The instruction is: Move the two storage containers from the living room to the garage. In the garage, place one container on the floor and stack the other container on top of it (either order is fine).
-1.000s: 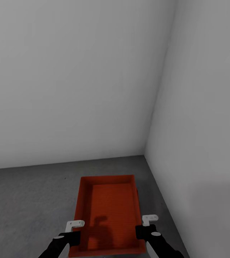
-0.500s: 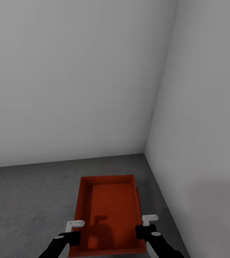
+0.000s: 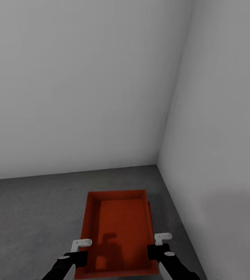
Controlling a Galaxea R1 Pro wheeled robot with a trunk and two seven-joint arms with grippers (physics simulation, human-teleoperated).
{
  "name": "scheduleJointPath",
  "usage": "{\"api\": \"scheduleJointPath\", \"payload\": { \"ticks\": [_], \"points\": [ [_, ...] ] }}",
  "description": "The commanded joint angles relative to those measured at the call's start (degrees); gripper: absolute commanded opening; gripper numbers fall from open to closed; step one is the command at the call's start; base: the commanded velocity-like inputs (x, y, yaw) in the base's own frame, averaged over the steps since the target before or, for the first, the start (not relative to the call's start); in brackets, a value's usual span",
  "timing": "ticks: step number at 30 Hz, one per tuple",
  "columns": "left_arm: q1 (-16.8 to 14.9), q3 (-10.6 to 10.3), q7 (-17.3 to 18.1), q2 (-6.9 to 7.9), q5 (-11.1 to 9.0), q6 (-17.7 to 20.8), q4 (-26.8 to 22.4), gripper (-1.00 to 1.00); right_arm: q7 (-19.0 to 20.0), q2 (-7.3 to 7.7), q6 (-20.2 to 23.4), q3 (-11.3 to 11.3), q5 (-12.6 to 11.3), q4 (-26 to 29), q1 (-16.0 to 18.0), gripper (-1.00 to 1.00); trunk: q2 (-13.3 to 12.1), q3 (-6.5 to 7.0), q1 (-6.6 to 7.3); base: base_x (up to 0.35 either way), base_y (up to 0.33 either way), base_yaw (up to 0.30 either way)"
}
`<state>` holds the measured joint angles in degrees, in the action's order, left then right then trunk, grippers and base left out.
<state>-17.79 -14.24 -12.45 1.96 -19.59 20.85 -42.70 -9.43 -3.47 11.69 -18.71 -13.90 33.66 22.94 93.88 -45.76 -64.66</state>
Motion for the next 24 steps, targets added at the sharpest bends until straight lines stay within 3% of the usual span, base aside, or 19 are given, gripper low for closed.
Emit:
{"api": "scheduleJointPath", "payload": {
  "ticks": [1,24],
  "points": [
    [-0.1,-0.5,-0.6,0.07,-1.4,0.0,-2.5,-1.00,-0.3,0.05,0.2,-0.5,-1.2,0.0,0.0,-1.00,0.0,-0.13,0.01,0.000,0.000,0.000],
    [-0.1,-0.5,-0.6,0.07,-1.4,0.0,-2.5,-1.00,-0.3,0.05,0.2,-0.5,-1.2,0.0,0.0,-1.00,0.0,-1.58,0.01,0.000,0.000,0.000]
  ]
}}
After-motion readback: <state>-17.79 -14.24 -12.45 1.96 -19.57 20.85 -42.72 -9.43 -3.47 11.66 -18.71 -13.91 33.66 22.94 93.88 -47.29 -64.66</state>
